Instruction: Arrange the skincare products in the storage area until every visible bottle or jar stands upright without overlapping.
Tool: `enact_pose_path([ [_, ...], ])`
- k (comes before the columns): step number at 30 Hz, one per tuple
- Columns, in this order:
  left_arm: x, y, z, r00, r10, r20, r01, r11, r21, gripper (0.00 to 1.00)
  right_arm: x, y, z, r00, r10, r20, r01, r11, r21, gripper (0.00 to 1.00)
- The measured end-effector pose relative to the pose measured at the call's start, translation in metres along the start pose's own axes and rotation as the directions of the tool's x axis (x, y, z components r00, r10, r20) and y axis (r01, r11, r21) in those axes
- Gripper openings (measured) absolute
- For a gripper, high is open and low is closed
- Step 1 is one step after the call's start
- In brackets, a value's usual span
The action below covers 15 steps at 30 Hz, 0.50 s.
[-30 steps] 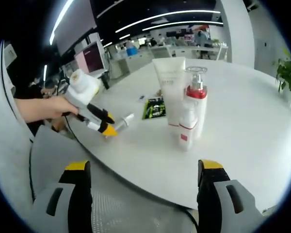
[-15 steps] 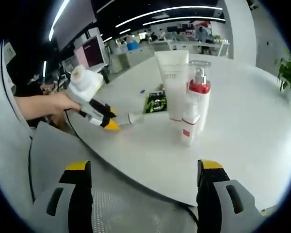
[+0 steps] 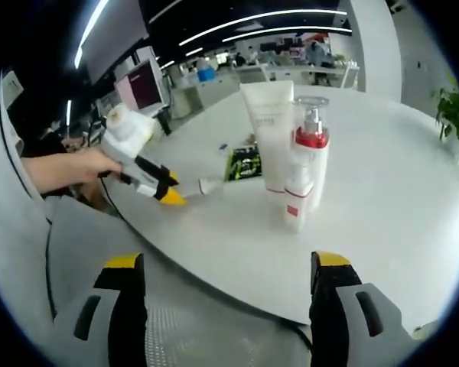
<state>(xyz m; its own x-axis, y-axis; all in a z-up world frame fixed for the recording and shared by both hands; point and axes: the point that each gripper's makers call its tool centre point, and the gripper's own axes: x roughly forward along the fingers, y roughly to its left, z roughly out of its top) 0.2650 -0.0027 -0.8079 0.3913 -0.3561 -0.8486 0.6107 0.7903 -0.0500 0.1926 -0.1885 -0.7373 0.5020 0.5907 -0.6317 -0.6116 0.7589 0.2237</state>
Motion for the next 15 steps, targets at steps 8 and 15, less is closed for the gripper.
enact_pose_path([
  [8, -0.020, -0.003, 0.009, 0.994, -0.062, 0.095, 0.073, 0.990, -0.124, 0.21, -0.006, 0.009, 0.019, 0.995, 0.055, 0.078, -0.063, 0.993, 0.100, 0.85],
  [15, -0.043, -0.028, 0.026, 0.963, -0.154, 0.220, 0.203, 0.953, -0.223, 0.21, -0.006, 0.020, 0.038, 0.978, 0.123, 0.171, -0.151, 0.975, 0.164, 0.80],
])
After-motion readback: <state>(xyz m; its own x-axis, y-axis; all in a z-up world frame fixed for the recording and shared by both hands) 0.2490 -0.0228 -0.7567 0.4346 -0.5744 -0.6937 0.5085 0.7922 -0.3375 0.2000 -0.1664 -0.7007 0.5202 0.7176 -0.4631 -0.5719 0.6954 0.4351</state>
